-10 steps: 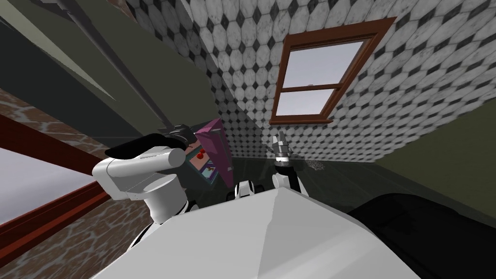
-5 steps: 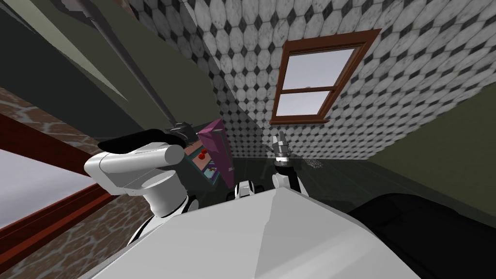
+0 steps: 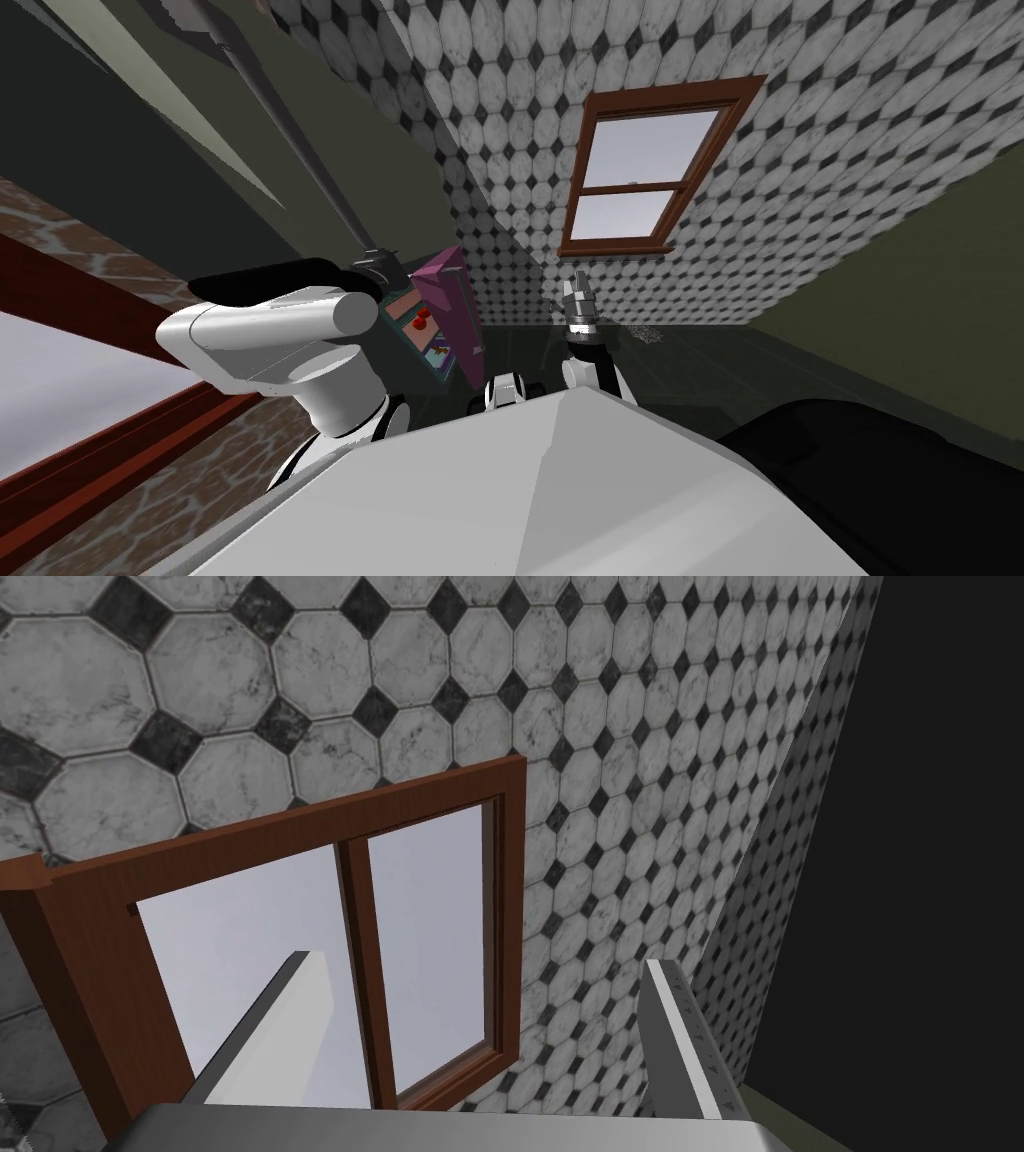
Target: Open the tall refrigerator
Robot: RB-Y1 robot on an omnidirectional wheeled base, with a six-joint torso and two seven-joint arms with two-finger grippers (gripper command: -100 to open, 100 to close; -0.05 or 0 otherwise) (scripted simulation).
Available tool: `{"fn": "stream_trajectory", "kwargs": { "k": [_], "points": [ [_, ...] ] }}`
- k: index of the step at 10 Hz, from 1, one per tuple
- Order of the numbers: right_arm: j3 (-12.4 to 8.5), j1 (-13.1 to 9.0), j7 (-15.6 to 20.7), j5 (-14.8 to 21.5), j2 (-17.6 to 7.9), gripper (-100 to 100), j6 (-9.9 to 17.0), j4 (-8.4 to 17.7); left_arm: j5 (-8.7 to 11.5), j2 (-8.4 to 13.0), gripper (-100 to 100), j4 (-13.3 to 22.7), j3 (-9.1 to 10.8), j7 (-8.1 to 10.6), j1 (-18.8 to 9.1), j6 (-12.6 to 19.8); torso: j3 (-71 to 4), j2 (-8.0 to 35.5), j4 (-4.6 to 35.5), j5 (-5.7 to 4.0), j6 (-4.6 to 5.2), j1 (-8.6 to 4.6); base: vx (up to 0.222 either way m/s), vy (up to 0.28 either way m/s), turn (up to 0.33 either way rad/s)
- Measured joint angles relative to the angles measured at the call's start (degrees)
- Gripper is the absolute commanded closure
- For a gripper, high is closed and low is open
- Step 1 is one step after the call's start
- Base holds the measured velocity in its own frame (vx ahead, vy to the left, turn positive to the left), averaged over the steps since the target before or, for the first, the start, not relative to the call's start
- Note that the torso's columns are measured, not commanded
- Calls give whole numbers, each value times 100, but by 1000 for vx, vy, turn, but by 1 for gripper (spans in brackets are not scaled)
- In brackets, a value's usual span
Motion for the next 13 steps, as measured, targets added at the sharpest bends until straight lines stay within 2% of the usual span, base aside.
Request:
{"fn": "stream_trajectory", "kwargs": {
  "k": [2, 4, 6, 9, 13],
  "points": [
    [0, 0, 0, 0, 0, 0, 0, 0, 139, 87, -100, -39, 53, 11, -94, 215, 0, -1, -1, 4, -12, 8, -6, 63, -15],
    [0, 0, 0, 0, 1, 0, 0, 0, 123, 117, -100, -2, 29, 29, -224, 344, -3, -5, -1, -4, 0, -9, -2, 84, -37],
    [0, 0, 0, 0, 0, 0, 0, 0, 220, 198, -100, -24, 33, 58, -392, 613, -6, -8, -3, 10, -4, 30, -24, 127, -80],
    [0, 0, 0, 0, 0, 0, 0, 0, 279, 266, -100, -50, 42, 83, -516, 858, 8, 7, 2, -5, -7, -15, -16, 77, -43],
    [-1, 0, 0, 0, -1, 0, 0, 0, 425, 419, -100, -151, 45, 143, -852, 1480, 13, 27, 28, -12, -8, 4, -19, 128, -76]
  ]
}}
